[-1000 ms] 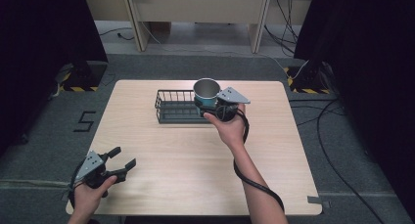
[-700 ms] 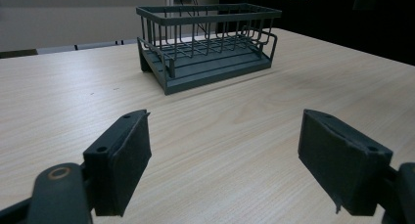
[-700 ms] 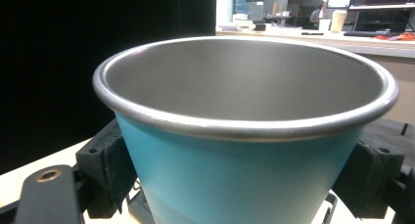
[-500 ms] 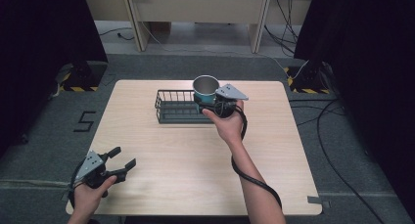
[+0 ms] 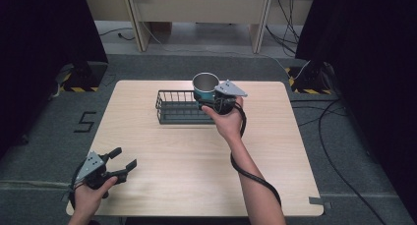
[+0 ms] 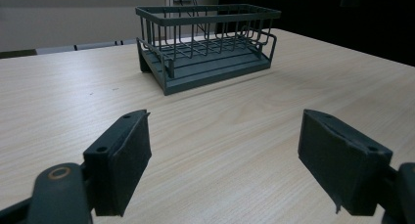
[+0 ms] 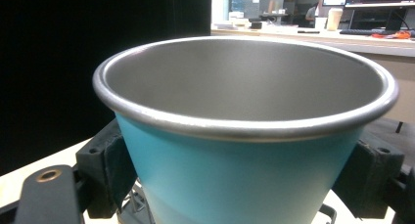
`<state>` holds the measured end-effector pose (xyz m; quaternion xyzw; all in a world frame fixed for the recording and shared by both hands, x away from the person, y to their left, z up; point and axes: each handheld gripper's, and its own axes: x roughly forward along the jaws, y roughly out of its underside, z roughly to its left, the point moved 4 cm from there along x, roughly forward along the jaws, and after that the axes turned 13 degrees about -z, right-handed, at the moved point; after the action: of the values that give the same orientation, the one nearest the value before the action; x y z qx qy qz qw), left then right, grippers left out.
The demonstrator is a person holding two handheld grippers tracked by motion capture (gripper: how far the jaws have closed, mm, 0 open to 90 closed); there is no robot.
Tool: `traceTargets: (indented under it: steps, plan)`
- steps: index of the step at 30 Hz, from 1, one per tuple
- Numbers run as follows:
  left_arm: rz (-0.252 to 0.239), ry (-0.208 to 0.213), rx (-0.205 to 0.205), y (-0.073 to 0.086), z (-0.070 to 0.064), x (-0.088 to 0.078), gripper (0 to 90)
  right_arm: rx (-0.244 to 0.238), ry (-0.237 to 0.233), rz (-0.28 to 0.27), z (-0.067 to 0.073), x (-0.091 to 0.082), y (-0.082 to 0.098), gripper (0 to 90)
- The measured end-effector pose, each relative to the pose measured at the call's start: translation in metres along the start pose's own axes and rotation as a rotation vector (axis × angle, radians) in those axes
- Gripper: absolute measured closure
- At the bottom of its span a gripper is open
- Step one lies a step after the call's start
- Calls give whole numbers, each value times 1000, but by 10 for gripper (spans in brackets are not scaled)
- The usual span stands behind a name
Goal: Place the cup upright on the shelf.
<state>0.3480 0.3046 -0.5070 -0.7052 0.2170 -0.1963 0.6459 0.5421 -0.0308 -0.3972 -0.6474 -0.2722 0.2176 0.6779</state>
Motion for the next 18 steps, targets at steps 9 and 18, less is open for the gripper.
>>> traceTargets:
  steps: [9, 18]
  plan:
    - [0, 0, 0, 0, 0, 0, 190, -5, 4, 4, -1, 9, -1, 170]
    - [0, 1, 0, 0, 0, 0, 190, -1, 7, 10, -2, 16, -1, 170]
